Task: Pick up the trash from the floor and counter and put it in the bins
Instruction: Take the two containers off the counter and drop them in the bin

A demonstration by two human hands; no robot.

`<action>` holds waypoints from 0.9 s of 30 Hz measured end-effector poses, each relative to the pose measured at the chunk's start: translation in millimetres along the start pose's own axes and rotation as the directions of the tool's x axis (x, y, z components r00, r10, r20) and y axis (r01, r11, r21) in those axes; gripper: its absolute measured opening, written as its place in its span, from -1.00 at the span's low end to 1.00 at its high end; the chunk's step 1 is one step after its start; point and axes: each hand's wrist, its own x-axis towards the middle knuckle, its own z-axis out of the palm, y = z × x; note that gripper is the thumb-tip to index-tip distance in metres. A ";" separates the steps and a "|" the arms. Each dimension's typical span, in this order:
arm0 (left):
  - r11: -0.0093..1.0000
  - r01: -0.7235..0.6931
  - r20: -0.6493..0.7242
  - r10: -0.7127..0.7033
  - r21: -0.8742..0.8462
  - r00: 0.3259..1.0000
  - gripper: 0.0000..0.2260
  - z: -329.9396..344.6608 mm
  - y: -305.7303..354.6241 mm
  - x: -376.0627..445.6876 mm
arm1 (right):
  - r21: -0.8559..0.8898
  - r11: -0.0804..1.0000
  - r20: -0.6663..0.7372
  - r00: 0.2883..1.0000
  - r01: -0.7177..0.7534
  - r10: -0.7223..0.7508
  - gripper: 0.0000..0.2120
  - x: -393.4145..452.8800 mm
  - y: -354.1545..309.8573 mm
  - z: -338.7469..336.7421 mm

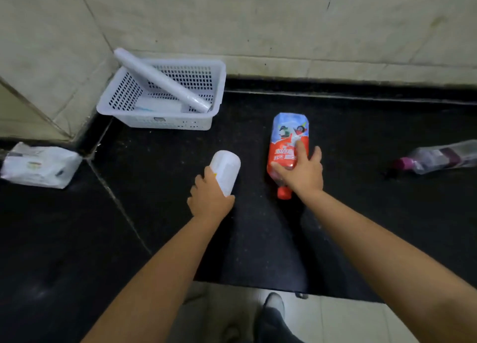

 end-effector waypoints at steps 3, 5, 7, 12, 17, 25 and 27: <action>0.994 -0.010 0.126 -0.004 0.113 0.992 -0.14 0.6 -16.1 -10.7 | -0.092 0.988 -0.026 0.992 0.122 -0.125 -0.44 4.3 -3.8 6.8; 0.973 -0.041 0.193 -0.004 0.229 0.981 -0.10 -5.8 -22.9 -13.2 | -0.055 0.997 -0.045 0.997 0.060 -0.063 -0.42 3.5 -4.1 8.9; 0.956 -0.068 0.245 -0.003 0.284 0.970 -0.09 -13.2 -23.7 -12.8 | -0.057 0.998 -0.081 0.997 -0.006 0.001 -0.34 -1.6 -3.9 13.4; 0.988 -0.056 0.205 0.026 0.142 0.978 -0.16 -26.2 -16.6 -13.0 | -0.032 0.993 -0.185 0.977 -0.116 0.108 -0.31 -12.1 -13.9 24.1; 0.998 -0.058 0.155 0.058 -0.005 0.986 -0.35 -21.0 8.4 -24.5 | 0.061 0.984 -0.199 0.964 -0.166 0.175 -0.35 -53.3 24.1 -2.5; 0.864 -0.504 0.292 0.483 -0.006 0.825 -0.44 33.9 176.2 -123.1 | 0.279 0.912 -0.384 0.835 -0.301 0.393 -0.30 -150.8 164.4 -166.8; 0.786 -0.616 0.311 0.597 -0.044 0.740 -0.43 54.2 233.1 -178.1 | 0.328 0.885 -0.476 0.752 -0.329 0.456 -0.30 -183.3 206.5 -221.9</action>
